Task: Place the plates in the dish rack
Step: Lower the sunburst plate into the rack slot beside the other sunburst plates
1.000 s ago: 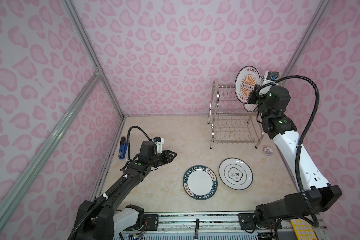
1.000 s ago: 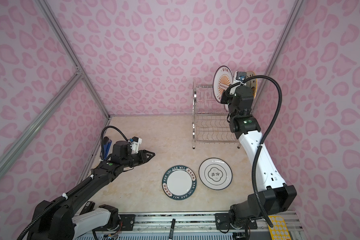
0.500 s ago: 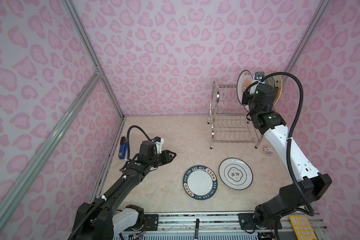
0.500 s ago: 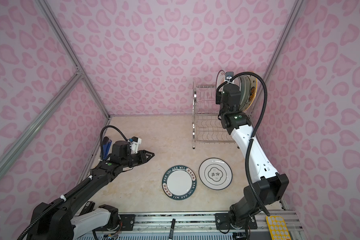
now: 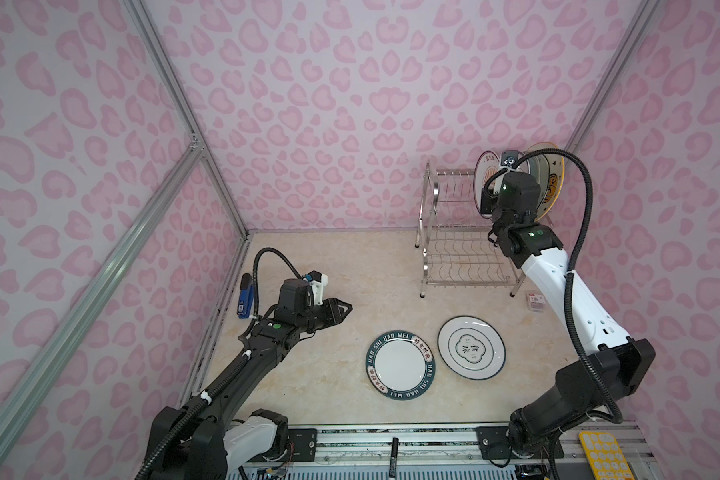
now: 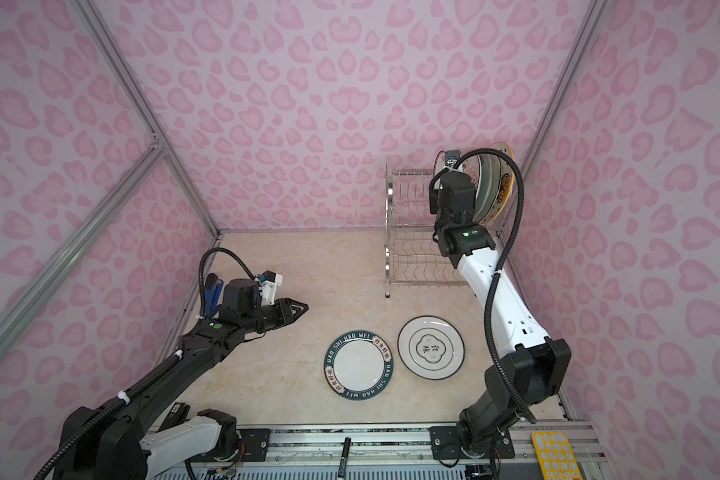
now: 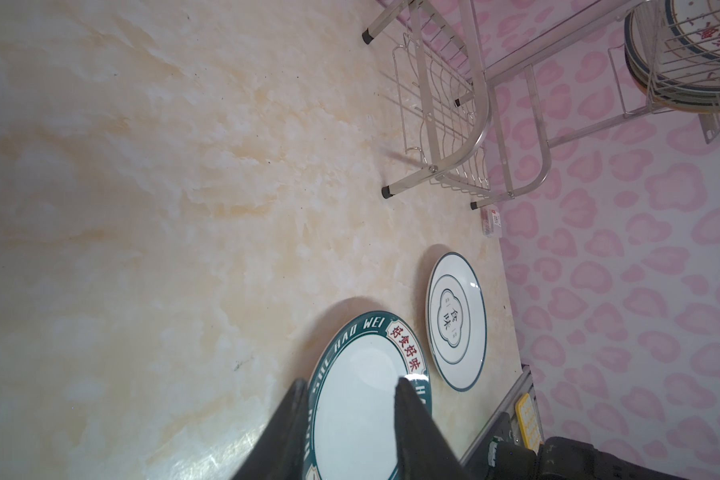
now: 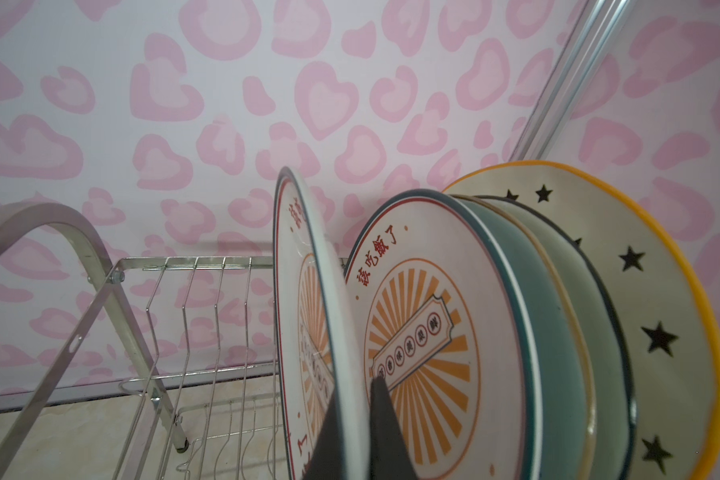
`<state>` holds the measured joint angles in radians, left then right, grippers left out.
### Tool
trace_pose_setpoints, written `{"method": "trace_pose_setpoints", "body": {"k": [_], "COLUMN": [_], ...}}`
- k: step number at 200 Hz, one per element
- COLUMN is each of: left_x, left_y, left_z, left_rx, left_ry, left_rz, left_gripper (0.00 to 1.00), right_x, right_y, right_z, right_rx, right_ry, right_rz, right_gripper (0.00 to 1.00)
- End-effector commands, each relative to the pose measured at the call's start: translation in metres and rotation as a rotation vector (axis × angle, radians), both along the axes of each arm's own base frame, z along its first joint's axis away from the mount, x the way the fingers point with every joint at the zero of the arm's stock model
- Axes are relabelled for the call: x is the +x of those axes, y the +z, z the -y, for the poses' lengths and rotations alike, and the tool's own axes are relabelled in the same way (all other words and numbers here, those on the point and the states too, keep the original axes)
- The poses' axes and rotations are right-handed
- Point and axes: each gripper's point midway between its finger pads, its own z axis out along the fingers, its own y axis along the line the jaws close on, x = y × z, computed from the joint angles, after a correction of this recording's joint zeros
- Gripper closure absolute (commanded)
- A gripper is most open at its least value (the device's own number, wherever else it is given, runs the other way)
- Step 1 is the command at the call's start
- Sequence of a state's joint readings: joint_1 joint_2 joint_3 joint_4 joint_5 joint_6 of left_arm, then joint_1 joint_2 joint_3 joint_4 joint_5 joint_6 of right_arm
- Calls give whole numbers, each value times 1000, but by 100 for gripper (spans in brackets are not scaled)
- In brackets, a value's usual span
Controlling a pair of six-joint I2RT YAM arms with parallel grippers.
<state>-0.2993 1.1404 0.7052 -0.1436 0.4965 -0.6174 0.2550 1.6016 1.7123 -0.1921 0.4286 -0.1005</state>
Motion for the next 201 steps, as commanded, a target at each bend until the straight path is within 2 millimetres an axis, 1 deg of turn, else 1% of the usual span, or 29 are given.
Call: {"method": "trace_pose_setpoints", "body": {"k": [1,37,101,201], "left_x": [1,-1,-1,-1], "left_y": [5,5,4,3], "left_z": [-1,-4,-4,-5], "left_rx": [15,31,33,40], "left_ry": [-4,1,0,-2], "left_rz": [22,24,22,20], "left_gripper": [63,63,63,63], "right_x": [3,6,10,18], "right_y": [0,-11,-22,-32], "right_z": [-1,0,0,2], "right_rx": [2,-3,0,8], "right_ry": [-6,-18,-27,-53], "right_rz": [20,2,-15,-31], "right_gripper": [100,100,100,100]}}
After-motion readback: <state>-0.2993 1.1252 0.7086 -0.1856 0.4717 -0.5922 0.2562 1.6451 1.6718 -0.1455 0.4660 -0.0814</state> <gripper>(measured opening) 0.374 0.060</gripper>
